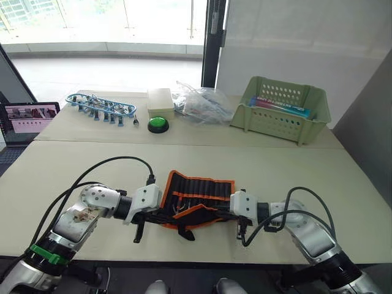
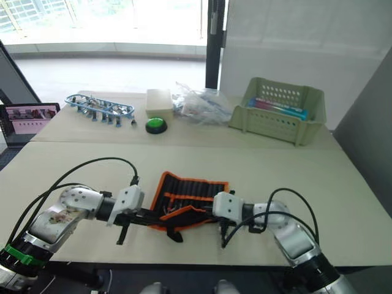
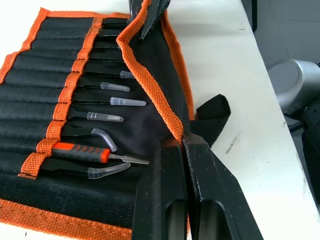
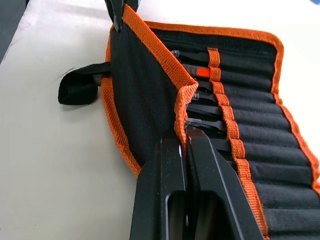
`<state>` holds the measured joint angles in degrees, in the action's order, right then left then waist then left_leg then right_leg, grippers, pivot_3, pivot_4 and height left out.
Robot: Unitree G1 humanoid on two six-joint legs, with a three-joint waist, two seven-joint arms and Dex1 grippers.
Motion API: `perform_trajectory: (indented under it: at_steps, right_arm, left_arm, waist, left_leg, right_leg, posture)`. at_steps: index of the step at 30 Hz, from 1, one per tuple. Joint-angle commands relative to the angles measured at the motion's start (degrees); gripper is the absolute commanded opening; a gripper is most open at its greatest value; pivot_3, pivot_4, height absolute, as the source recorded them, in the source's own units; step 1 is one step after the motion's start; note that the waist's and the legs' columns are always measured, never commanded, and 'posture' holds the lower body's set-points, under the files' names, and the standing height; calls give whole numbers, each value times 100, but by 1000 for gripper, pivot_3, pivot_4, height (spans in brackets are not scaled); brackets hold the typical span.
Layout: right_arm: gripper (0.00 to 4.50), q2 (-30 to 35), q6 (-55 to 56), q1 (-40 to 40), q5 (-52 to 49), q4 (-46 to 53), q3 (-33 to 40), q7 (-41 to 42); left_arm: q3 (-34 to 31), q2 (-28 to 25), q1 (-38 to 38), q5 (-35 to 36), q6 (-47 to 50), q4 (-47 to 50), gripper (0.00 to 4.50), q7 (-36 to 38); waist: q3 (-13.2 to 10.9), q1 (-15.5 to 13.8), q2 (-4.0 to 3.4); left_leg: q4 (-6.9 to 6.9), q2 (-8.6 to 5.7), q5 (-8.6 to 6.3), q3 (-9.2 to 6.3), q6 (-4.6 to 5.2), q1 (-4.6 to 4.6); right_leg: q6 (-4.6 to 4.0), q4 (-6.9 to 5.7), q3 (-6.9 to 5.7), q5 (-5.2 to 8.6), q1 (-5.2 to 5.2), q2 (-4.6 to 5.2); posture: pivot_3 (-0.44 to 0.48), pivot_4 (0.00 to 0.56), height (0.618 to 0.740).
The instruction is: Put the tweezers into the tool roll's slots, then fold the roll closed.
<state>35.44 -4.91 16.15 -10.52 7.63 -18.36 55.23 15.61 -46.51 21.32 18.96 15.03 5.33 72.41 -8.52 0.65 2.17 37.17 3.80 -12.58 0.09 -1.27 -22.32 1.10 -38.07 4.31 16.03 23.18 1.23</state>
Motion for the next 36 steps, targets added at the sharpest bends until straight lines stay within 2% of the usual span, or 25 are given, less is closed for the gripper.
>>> perform_trajectory:
  at_steps: [1,6,12,18,26,32,36]
  right_arm:
    - [0,149,-382,-85,-260,233,371,85]
    - [0,209,-815,-275,-420,512,538,75]
    - [1856,141,-1634,-611,-1096,1272,1214,-283]
    - [1856,112,-1541,-857,-1306,1850,1628,-433]
    - [1856,-21,-1495,-947,-1274,2490,962,-304]
    - [55,61,-741,-771,26,2129,51,-341]
    - [15,-265,-607,-707,381,1460,-42,-744]
  left_arm:
    - [19,142,310,-194,-7,-276,41,52]
    - [122,347,566,-461,-140,-677,41,109]
    - [188,514,592,-674,-398,-887,0,176]
    - [211,669,609,-878,-359,-896,0,92]
    - [285,859,697,-1268,-562,-1070,0,-47]
    - [307,856,803,-1424,-699,-1213,0,4]
    - [294,853,812,-1446,-889,-1285,0,41]
  waist:
    - [0,-11,0]
    - [0,6,0]
    - [0,29,0]
    - [0,18,0]
    - [0,19,0]
    - [0,11,0]
    - [0,12,0]
  left_leg:
    - [0,0,0,0,0,-2]
    - [0,-4,0,0,0,-6]
    - [-1,-3,0,-1,0,-6]
    - [-1,-3,0,-1,0,-7]
    - [0,-4,0,-1,0,-7]
    - [8,-5,0,-1,0,-7]
    - [8,-4,0,-1,0,-6]
  right_leg:
    - [0,3,0,0,0,0]
    - [-5,5,2,-3,2,2]
    - [-4,3,2,-2,4,1]
    - [5,4,3,3,3,2]
    - [7,5,3,3,0,2]
    - [9,4,4,4,0,2]
    - [8,4,4,4,1,1]
  posture:
    - [0,150,738]
    - [0,150,738]
    - [0,150,738]
    - [0,150,738]
    - [0,150,738]
    - [0,150,738]
    - [0,150,738]
